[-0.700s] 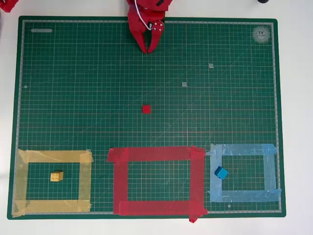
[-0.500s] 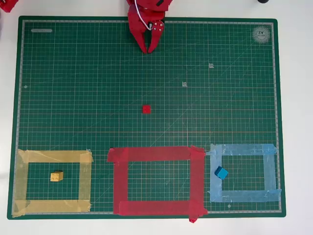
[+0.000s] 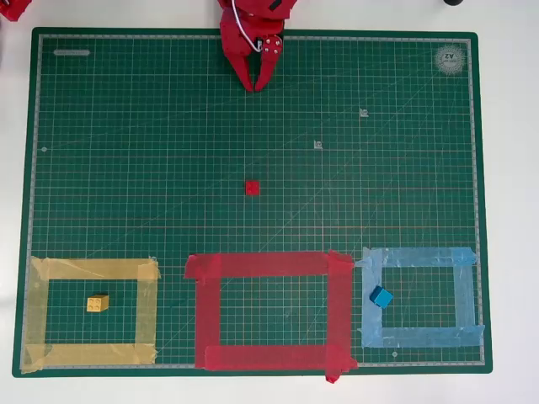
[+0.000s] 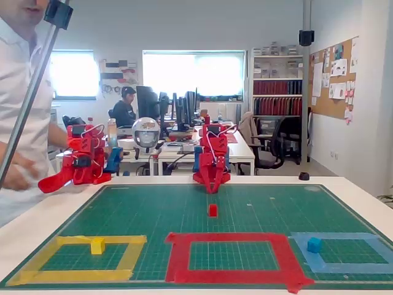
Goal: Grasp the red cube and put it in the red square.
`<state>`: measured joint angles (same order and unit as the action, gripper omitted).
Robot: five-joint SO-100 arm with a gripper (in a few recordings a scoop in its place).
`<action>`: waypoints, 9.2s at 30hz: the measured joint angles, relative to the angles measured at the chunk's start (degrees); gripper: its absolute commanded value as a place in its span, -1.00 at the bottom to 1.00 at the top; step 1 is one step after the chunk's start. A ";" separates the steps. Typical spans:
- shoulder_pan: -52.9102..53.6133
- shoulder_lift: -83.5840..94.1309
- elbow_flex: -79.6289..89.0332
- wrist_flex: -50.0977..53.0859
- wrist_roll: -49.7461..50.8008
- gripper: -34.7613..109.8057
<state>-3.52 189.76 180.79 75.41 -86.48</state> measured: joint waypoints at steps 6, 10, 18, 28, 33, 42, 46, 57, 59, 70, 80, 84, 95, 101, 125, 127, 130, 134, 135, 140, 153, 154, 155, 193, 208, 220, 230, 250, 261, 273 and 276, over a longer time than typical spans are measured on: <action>0.00 0.00 0.00 0.00 0.00 -0.52; 0.00 0.00 0.00 0.00 0.00 -0.52; 0.00 0.00 0.00 0.00 0.00 -0.52; 0.00 0.00 0.00 0.00 0.00 -0.52; 0.00 0.00 0.00 0.00 0.00 -0.52; 0.00 0.00 0.00 0.00 0.00 -0.53; 0.00 0.00 -0.35 -2.37 0.00 -0.53; 0.00 -32.52 -16.35 -44.74 0.00 -0.53; 0.00 -39.38 -16.08 -57.83 0.00 -0.53; -0.62 -68.99 -6.50 -113.38 -0.79 -0.53; -0.62 -83.67 -2.46 -129.90 -1.85 -0.52; -0.62 -89.65 -5.80 -130.61 -1.85 -0.52; 0.97 -96.77 -6.15 -131.31 -1.85 -0.47; 0.97 -96.77 -3.78 -131.40 -2.64 -0.41; -0.70 -115.31 -5.62 -156.01 -4.66 -0.41; -0.70 -117.07 -6.68 -156.80 -4.75 -0.41; -0.70 -118.30 -8.09 -157.32 -4.75 -0.41; -0.70 -120.23 -9.49 -157.41 -5.54 -0.41; -0.70 -120.59 -9.58 -157.50 -5.71 -0.41; -0.70 -122.61 -9.84 -157.68 -5.89 -0.41; 0.53 -123.93 -9.93 -157.68 -5.98 -0.41; 1.05 -123.93 -9.40 -157.68 -5.98 -0.41; 1.32 -123.93 -8.79 -157.68 -5.98 -0.41; 3.96 -134.12 -22.59 -157.68 -8.70 -0.23; 3.96 -134.12 -22.94 -157.68 -9.58 -0.53; 3.60 -132.98 -25.84 -153.98 -9.84 -0.53; 0.35 -123.57 -38.50 -130.43 -8.00 -0.53; -7.56 -147.83 -84.55 -120.85 -6.86 -0.53; -7.56 -150.03 -93.78 -106.52 -1.85 -0.53; -7.12 -152.67 -98.53 -100.81 0.97 -0.53; -7.12 -154.07 -99.84 -100.81 1.76 -0.53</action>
<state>-10.63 35.68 80.95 -25.40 -84.73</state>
